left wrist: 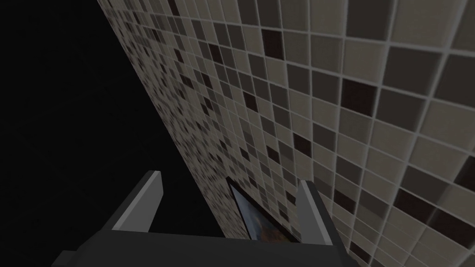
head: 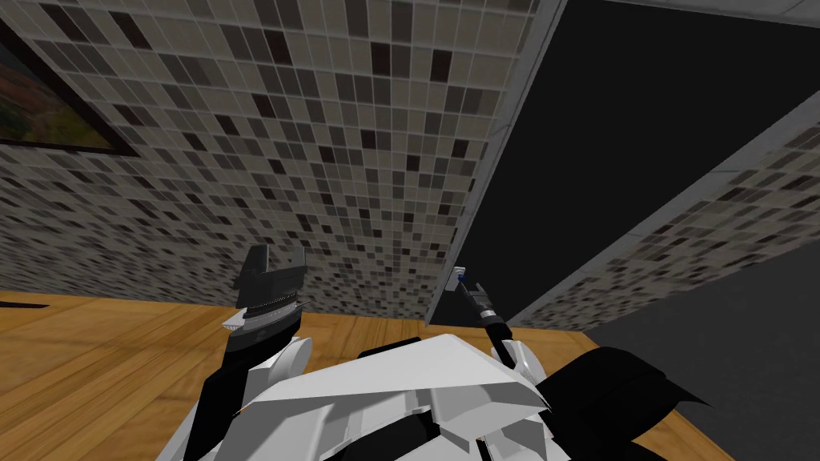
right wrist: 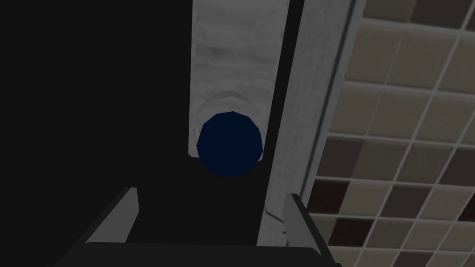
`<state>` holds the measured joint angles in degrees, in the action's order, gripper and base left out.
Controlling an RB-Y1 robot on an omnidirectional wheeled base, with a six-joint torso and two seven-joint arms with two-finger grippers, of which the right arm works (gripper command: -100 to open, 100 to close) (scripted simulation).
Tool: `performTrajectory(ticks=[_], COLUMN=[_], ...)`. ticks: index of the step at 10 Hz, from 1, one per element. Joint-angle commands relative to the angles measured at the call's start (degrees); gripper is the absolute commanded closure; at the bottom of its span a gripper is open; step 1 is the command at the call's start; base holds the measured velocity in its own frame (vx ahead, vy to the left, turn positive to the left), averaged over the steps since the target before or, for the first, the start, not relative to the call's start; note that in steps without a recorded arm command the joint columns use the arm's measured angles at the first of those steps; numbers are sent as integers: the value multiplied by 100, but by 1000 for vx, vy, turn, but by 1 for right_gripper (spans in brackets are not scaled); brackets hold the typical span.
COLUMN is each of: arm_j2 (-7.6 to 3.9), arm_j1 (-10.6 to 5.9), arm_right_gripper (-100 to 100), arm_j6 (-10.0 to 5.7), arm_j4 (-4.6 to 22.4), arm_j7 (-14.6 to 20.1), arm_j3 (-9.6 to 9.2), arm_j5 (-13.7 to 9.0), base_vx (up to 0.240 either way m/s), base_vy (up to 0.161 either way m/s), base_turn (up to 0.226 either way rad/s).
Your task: Pull the door open
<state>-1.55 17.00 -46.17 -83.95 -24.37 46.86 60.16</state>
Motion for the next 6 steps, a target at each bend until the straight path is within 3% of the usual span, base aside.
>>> performTrajectory(ticks=[1,3,4,5,6], arm_j2=[49,253,204,204,204], arm_j1=[-45,-102,-65,-65,-65], arm_right_gripper=[-100,-100,-100,100,100], arm_j6=[52,117,82,82,82], arm_j4=[47,105,72,72,72], arm_j7=[-54,-108,-93,-93,-93], arm_j3=[-14,-30,-22,-22,-22], arm_j5=[-8,-18,-20,-20,-20], base_vx=[194,186,84,-17,-37], base_vy=[-57,-47,-17,5,8], base_turn=[32,33,10,-19,6])
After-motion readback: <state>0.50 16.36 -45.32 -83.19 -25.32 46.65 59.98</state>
